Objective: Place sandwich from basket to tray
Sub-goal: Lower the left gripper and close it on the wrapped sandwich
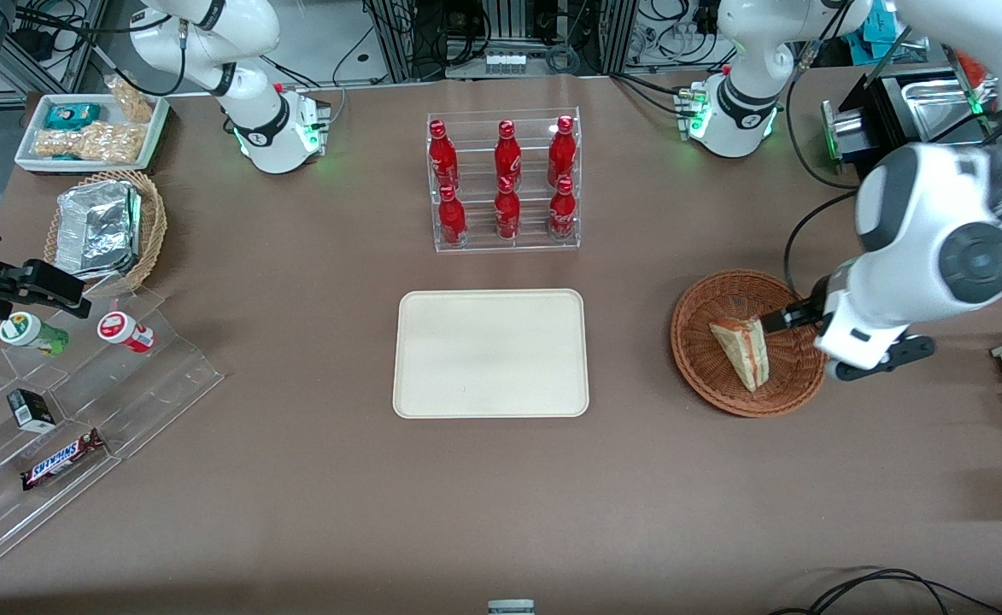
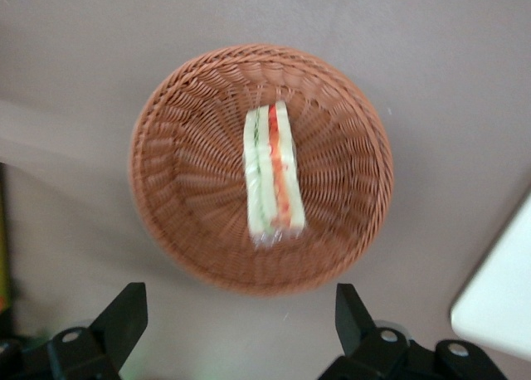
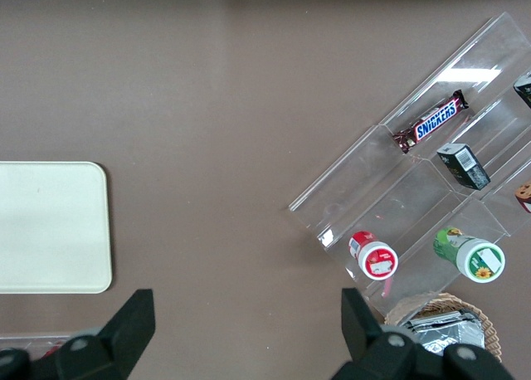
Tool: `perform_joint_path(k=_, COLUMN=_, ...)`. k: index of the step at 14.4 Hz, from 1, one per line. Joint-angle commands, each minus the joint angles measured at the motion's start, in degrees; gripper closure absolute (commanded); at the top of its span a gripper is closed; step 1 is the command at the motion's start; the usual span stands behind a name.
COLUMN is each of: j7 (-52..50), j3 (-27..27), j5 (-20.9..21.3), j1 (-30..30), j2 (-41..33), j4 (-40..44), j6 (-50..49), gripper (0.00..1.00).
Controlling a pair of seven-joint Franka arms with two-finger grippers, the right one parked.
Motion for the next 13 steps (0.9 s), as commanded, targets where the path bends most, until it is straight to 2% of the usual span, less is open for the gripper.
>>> perform_joint_path(k=1, j7=-7.82, j3=0.32, j5=0.52, j1=-0.04, j2=-2.0, j4=-9.87, j6=10.66, gripper=0.0)
perform_joint_path(k=6, j7=-11.36, j3=0.32, j5=0.25, j1=3.03, j2=-1.91, j4=-24.39, j6=31.86, gripper=0.0)
perform_joint_path(k=13, j7=-11.45, j3=0.15, j5=0.17, j1=2.86, j2=-1.12, j4=-23.35, j6=32.95, gripper=0.0)
